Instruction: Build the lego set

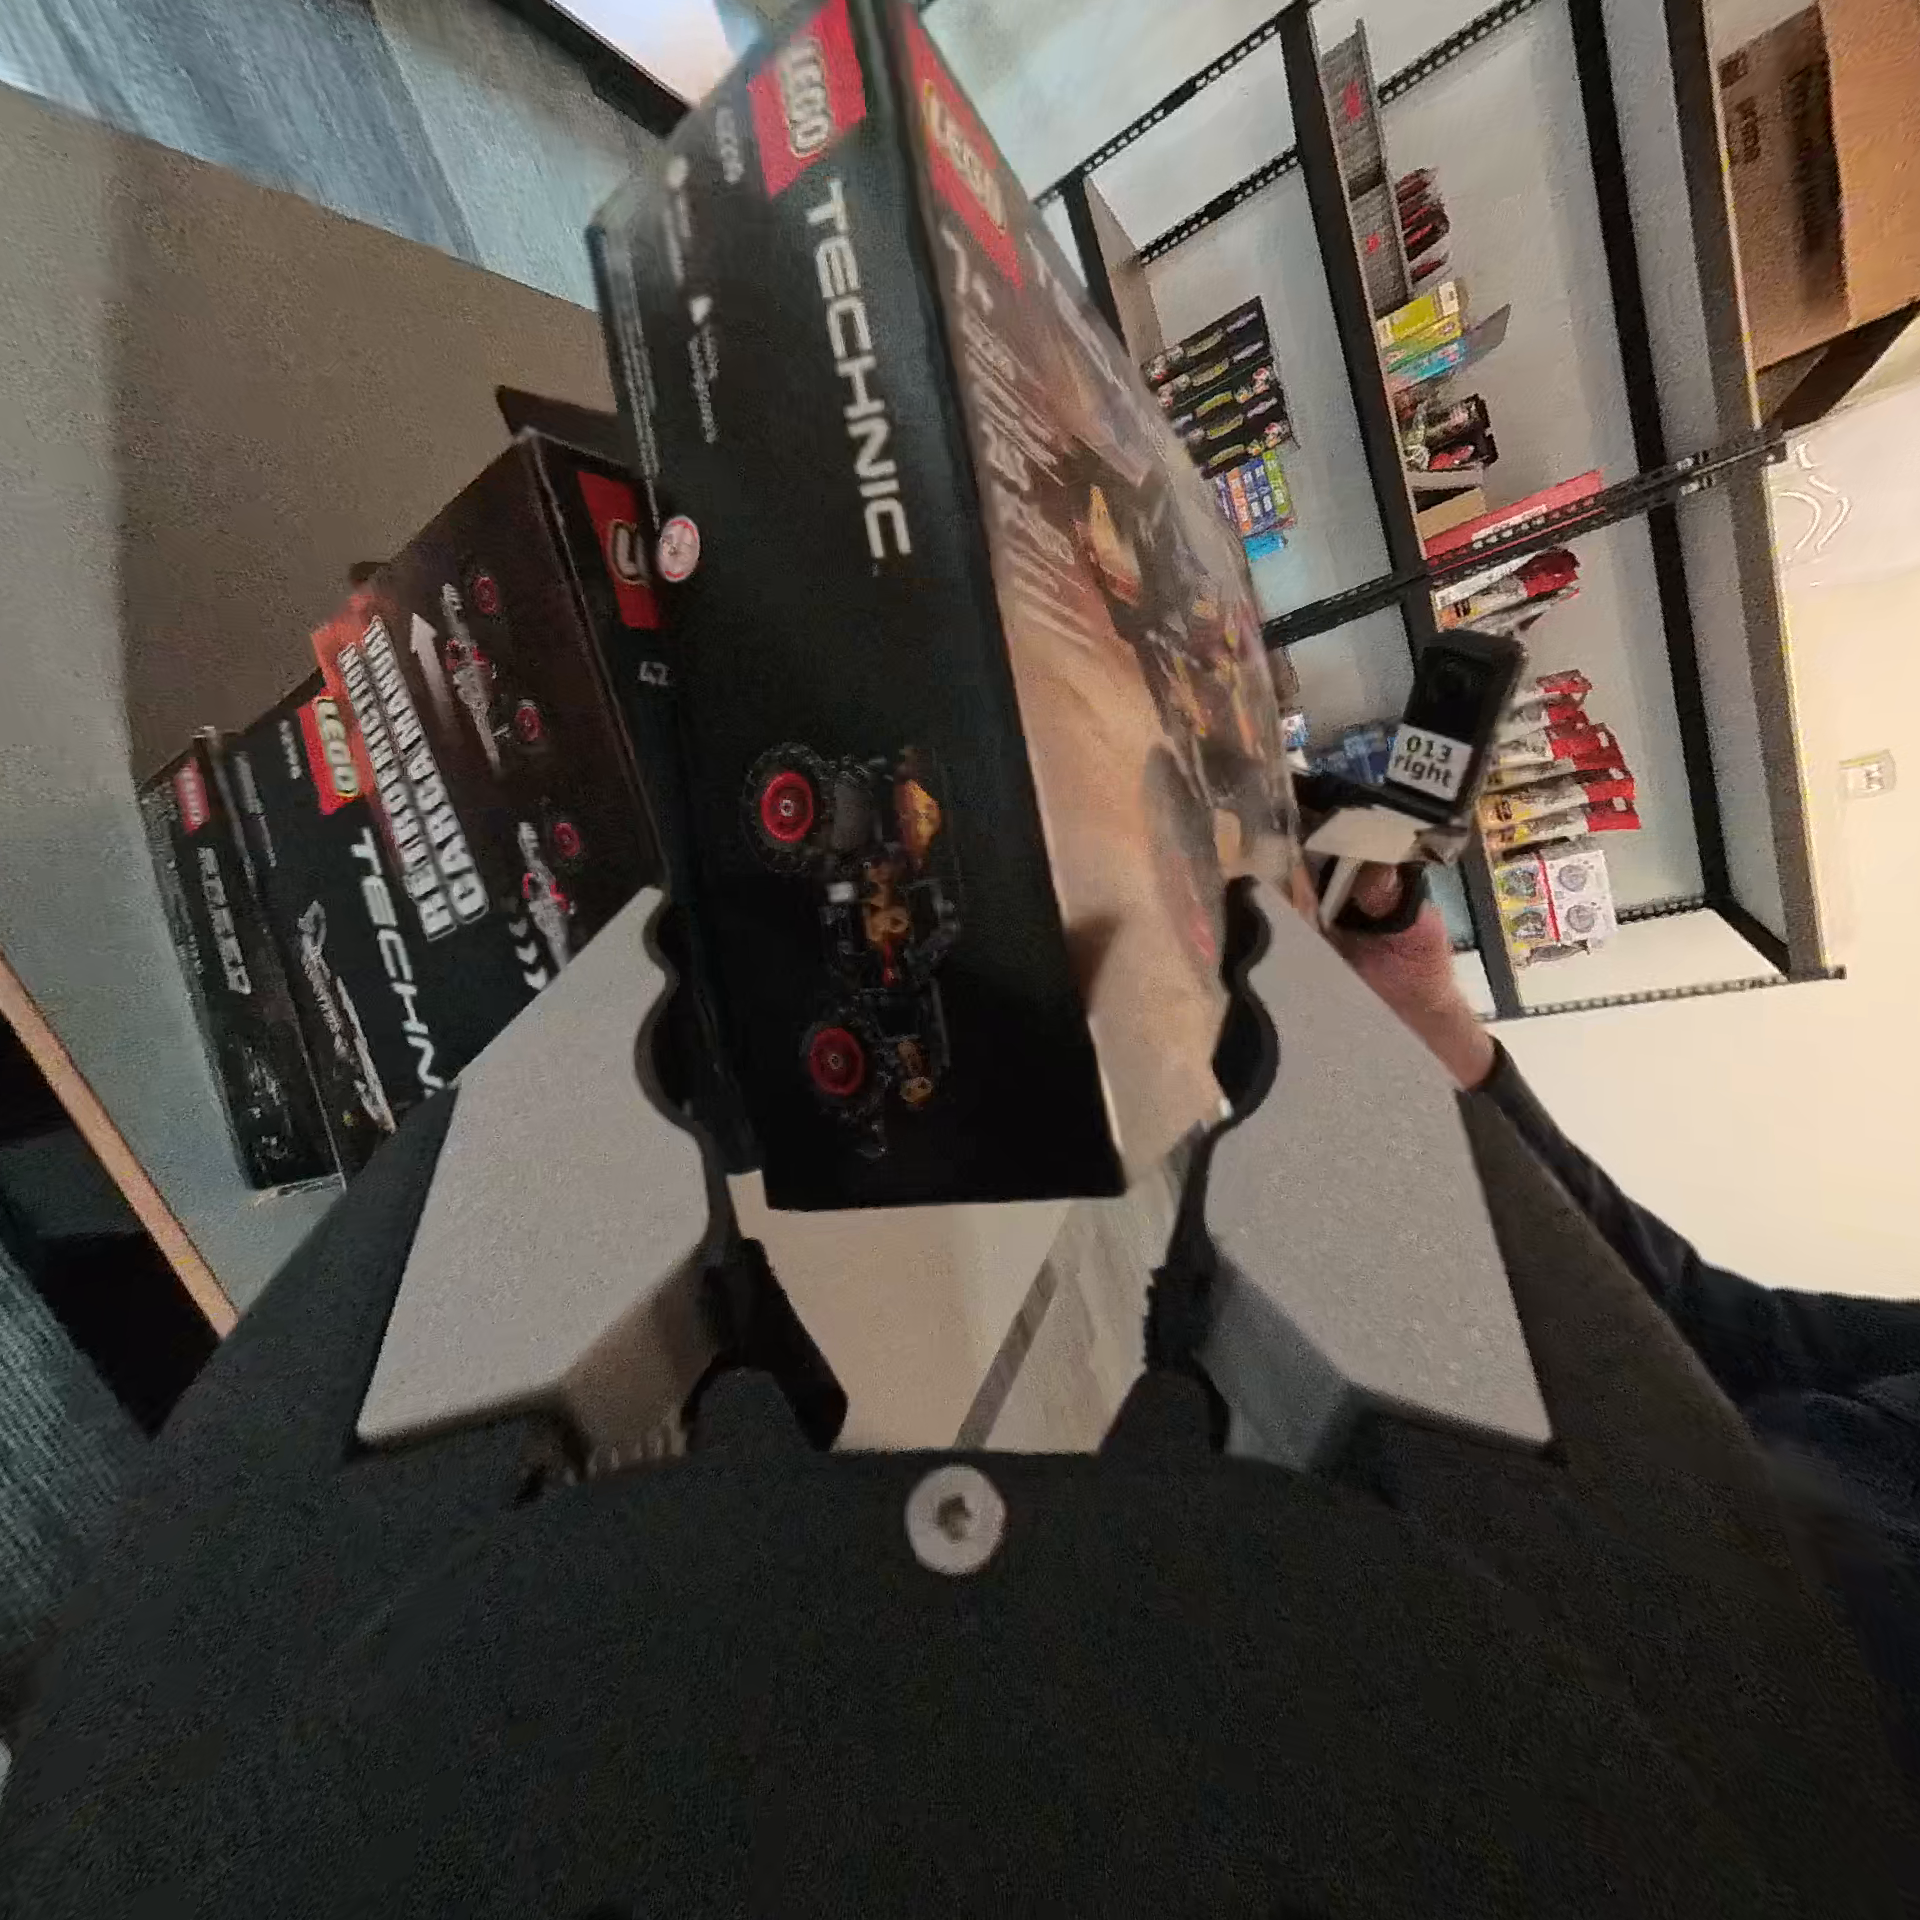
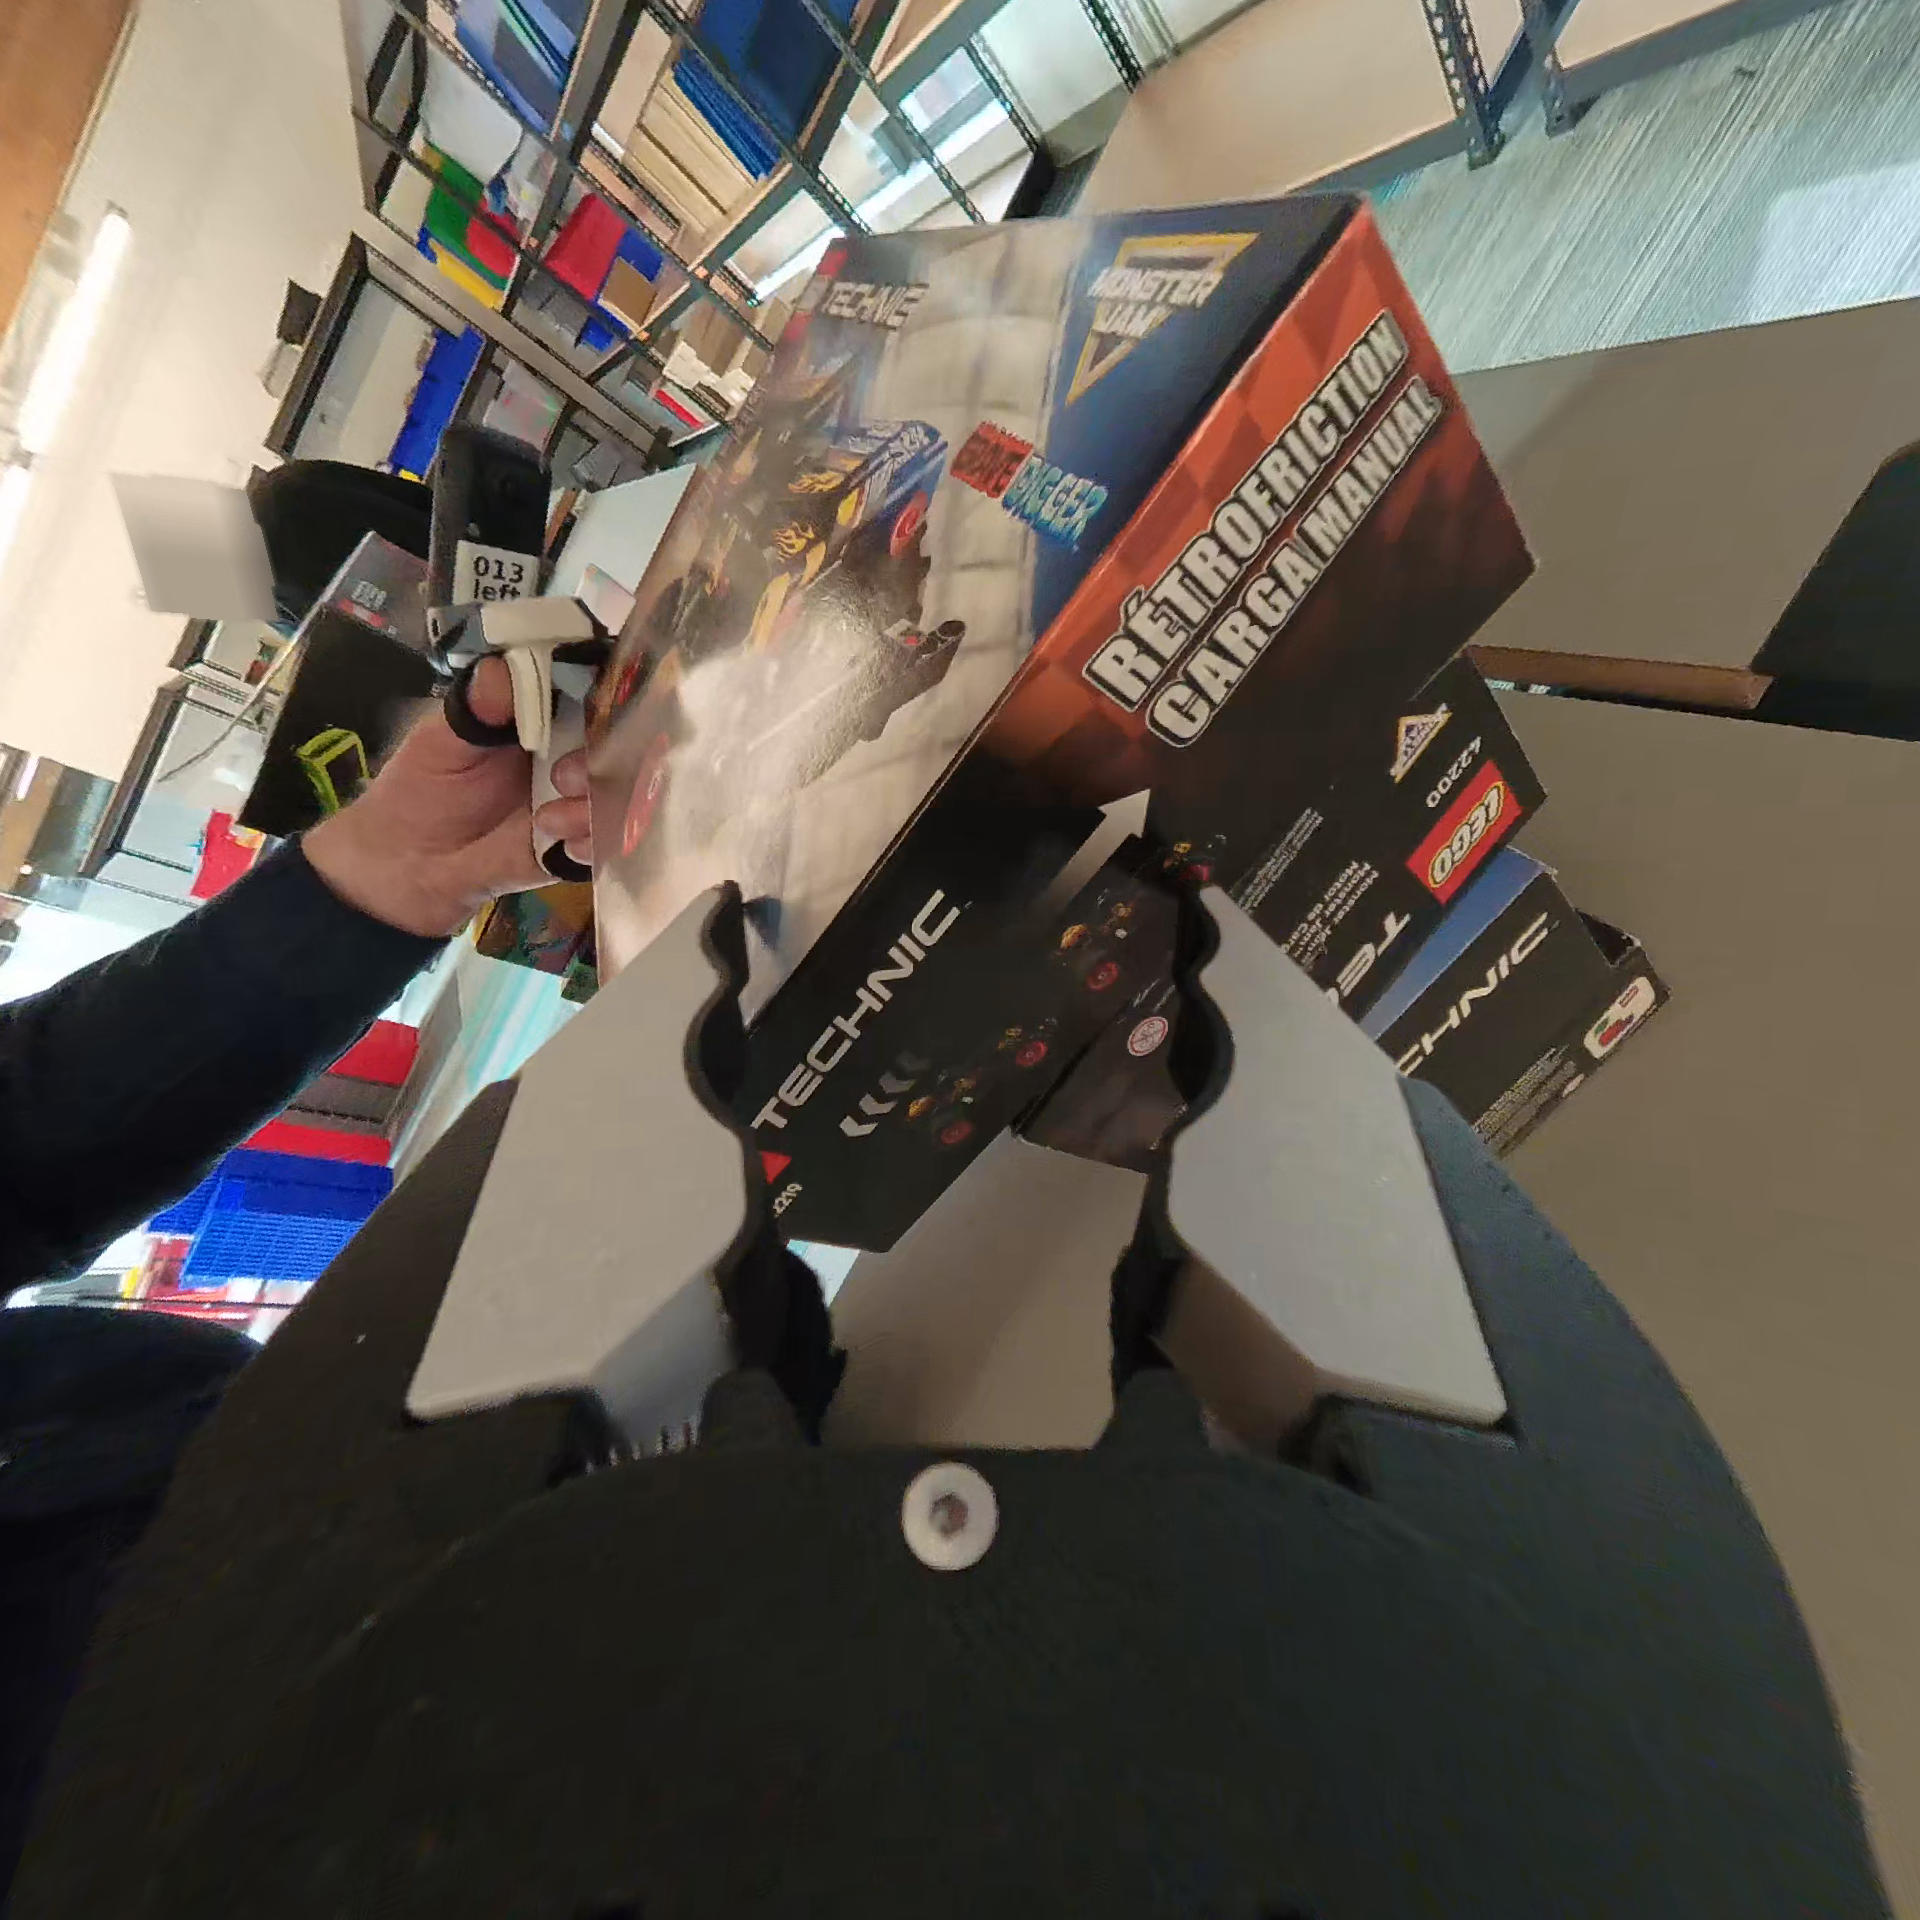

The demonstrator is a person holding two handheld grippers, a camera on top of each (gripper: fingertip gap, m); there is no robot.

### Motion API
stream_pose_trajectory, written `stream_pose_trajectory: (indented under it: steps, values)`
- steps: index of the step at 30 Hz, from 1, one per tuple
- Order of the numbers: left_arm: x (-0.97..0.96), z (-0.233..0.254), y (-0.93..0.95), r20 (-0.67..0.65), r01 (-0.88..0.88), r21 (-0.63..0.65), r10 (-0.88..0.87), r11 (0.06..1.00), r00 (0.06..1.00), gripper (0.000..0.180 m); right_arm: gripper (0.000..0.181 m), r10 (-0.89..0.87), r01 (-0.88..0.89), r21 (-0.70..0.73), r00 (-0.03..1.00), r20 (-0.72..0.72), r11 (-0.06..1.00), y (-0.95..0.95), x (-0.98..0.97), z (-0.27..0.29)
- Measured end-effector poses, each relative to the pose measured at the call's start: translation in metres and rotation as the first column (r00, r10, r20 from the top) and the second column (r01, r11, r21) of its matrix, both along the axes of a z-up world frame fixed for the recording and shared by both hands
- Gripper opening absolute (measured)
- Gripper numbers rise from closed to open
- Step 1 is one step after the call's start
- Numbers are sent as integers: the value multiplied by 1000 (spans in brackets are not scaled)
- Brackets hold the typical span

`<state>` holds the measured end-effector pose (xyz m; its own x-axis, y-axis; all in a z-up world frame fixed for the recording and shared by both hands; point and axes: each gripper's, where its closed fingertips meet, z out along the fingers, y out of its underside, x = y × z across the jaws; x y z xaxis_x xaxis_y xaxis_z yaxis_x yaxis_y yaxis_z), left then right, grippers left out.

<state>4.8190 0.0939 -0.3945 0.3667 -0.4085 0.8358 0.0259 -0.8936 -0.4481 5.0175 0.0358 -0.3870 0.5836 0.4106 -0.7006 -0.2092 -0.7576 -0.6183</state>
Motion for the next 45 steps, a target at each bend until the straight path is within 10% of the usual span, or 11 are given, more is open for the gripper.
stream_pose_trajectory:
  steps: [20,28,37,45]
  values:
    - [11,-7,-4,-102,13,36,-9,999,995,94,68,-9,9,-10,1000,-6,1000,21,12,3]
    - [-5,55,-42,-223,-24,200,70,980,972,138,74,-205,136,319,959,194,938,14,23,86]
    - [-104,259,-99,-175,-6,581,132,814,976,138,84,270,-255,461,962,36,850,-36,-212,185]
    - [-414,213,-38,-447,-339,502,574,795,686,133,96,498,-464,225,858,-124,857,-75,-408,136]
